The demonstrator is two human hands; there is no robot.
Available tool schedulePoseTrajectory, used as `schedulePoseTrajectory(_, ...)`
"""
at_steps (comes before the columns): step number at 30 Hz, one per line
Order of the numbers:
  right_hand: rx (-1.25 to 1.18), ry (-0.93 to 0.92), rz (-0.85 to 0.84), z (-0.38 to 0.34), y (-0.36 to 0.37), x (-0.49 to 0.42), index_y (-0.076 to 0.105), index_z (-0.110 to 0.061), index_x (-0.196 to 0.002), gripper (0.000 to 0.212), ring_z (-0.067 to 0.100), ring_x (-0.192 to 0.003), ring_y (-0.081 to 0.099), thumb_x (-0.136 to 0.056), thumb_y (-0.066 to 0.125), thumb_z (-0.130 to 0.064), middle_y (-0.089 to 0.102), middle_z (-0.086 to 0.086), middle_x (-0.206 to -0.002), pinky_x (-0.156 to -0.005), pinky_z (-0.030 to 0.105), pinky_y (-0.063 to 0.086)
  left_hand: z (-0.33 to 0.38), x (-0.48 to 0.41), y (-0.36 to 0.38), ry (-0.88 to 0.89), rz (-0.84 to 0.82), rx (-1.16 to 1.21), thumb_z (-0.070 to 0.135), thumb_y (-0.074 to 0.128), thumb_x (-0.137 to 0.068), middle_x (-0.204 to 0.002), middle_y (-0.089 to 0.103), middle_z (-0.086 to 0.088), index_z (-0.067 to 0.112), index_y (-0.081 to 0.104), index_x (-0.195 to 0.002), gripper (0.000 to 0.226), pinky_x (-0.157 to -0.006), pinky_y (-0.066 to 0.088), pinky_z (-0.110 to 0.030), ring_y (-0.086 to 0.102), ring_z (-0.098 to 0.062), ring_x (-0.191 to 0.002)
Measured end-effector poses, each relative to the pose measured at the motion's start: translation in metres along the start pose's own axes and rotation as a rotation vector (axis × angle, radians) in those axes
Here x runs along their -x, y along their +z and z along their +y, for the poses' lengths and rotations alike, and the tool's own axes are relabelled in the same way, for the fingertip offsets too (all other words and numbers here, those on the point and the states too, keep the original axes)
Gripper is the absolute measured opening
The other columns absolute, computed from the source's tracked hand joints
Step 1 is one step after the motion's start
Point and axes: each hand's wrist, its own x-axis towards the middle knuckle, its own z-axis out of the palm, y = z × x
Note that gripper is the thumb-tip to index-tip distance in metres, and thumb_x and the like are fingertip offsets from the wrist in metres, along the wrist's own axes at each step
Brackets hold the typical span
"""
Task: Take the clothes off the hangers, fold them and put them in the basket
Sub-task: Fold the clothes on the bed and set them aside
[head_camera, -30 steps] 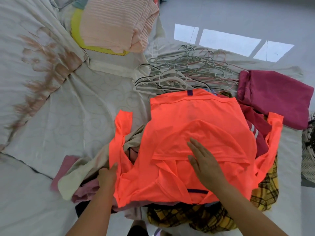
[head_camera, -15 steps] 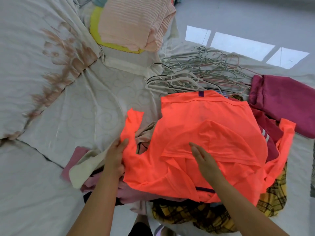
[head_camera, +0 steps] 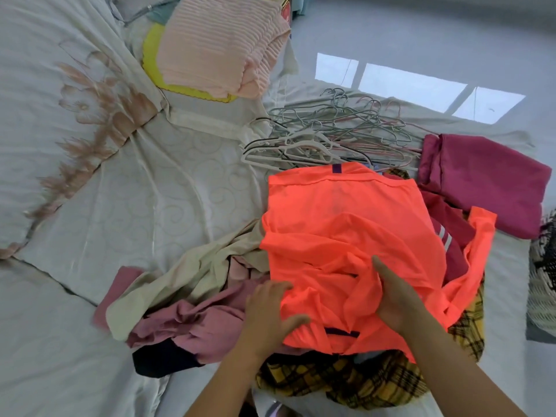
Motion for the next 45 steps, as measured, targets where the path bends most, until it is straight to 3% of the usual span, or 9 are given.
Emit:
schedulePoseTrajectory(6,-0.020,-0.109,-0.051,-0.008,0.020,0.004,0.072,-0.007,-0.064,0.024,0.013,-0.053,0.066,-0.049,0.085,-0.021,0.069,0.007,-0.062,-0.052,0.021,0.054,-0.016,0.018,0.008,-0.024,0.003,0.084,0.015,0.056,-0.084,-0.092,0.041,0.014,0.023,0.053,-0.107,0.024,-0.071,0.031,-0.021,0.047,0.000,-0.084)
schedulePoseTrajectory(9,-0.307,-0.222,-0.106,-0.029,0.015,0.006,0.071,-0.010,-0.076,0.064,0.013,-0.062,0.069,-0.017,0.091,-0.021,0.072,0.004,-0.071,-0.061,0.025,0.058,-0.024,0.032,0.004,-0.031,0.047,0.137,0.021,0.048,-0.071,-0.085,0.038,0.018,0.037,0.043,-0.095,0.029,-0.064,0.034,-0.021,0.042,-0.001,-0.074)
schedulePoseTrajectory(13,-0.419,-0.269,-0.067,-0.050,0.004,0.019,0.070,-0.020,-0.060,0.004,0.006,-0.058,0.065,-0.061,0.074,-0.020,0.066,-0.007,-0.063,-0.057,0.019,0.054,-0.040,0.053,0.004,0.105,0.043,-0.028,0.022,0.043,-0.061,-0.080,0.039,0.016,0.030,0.047,-0.097,0.038,-0.056,0.030,-0.016,0.037,0.000,-0.068)
schedulePoseTrajectory(16,-0.452,-0.261,0.059,-0.048,-0.006,0.013,0.060,-0.015,-0.076,0.021,0.005,-0.054,0.064,-0.094,0.047,-0.017,0.065,-0.006,-0.060,-0.051,0.019,0.053,-0.057,0.059,0.013,0.019,-0.004,-0.041,0.018,0.043,-0.069,-0.089,0.042,0.010,0.030,0.049,-0.088,0.023,-0.052,0.025,-0.008,0.043,-0.007,-0.075)
schedulePoseTrajectory(21,-0.365,-0.160,0.054,-0.044,0.006,0.014,0.068,-0.009,-0.079,0.017,0.011,-0.058,0.068,-0.072,0.076,-0.023,0.069,0.002,-0.069,-0.056,0.024,0.057,-0.029,0.042,0.011,-0.021,0.106,0.054,0.051,0.036,-0.077,-0.092,0.042,0.016,0.024,0.056,-0.100,0.041,-0.069,0.037,-0.024,0.044,-0.005,-0.079)
schedulePoseTrajectory(23,-0.372,-0.149,0.017,-0.042,0.008,0.012,0.075,-0.010,-0.064,0.021,0.013,-0.061,0.069,-0.053,0.087,-0.024,0.070,0.003,-0.074,-0.059,0.026,0.058,-0.009,0.037,0.015,0.085,-0.019,-0.031,0.057,0.050,-0.076,-0.105,0.047,0.007,0.020,0.055,-0.117,0.055,-0.079,0.035,-0.025,0.046,-0.010,-0.094)
schedulePoseTrajectory(30,-0.505,-0.347,-0.031,-0.074,0.014,0.025,0.067,-0.021,-0.069,0.025,0.010,-0.064,0.066,-0.089,0.051,-0.021,0.066,-0.001,-0.070,-0.067,0.022,0.056,-0.025,0.046,0.034,0.029,-0.367,-0.332,0.018,0.041,-0.088,-0.122,0.049,-0.003,0.022,0.046,-0.130,0.043,-0.089,0.034,-0.032,0.045,-0.023,-0.114)
schedulePoseTrajectory(42,-0.525,-0.408,0.126,-0.103,-0.020,-0.001,0.066,-0.018,-0.075,0.029,0.004,-0.058,0.060,-0.049,0.079,-0.011,0.063,-0.006,-0.070,-0.055,0.016,0.051,-0.036,0.027,0.028,-0.088,-0.702,-0.318,0.028,0.050,-0.088,-0.136,0.039,-0.006,0.022,0.028,-0.141,0.058,-0.092,0.041,-0.037,0.043,-0.026,-0.121)
schedulePoseTrajectory(45,-0.398,-0.415,0.342,-0.106,-0.029,-0.006,0.071,-0.025,-0.059,0.033,0.002,-0.059,0.058,-0.086,0.058,-0.012,0.064,-0.011,-0.064,-0.050,0.014,0.049,-0.032,0.002,-0.007,-0.164,-0.984,-0.030,0.032,0.058,-0.088,-0.126,0.052,-0.007,0.023,0.048,-0.122,0.037,-0.085,0.044,-0.029,0.056,-0.019,-0.105)
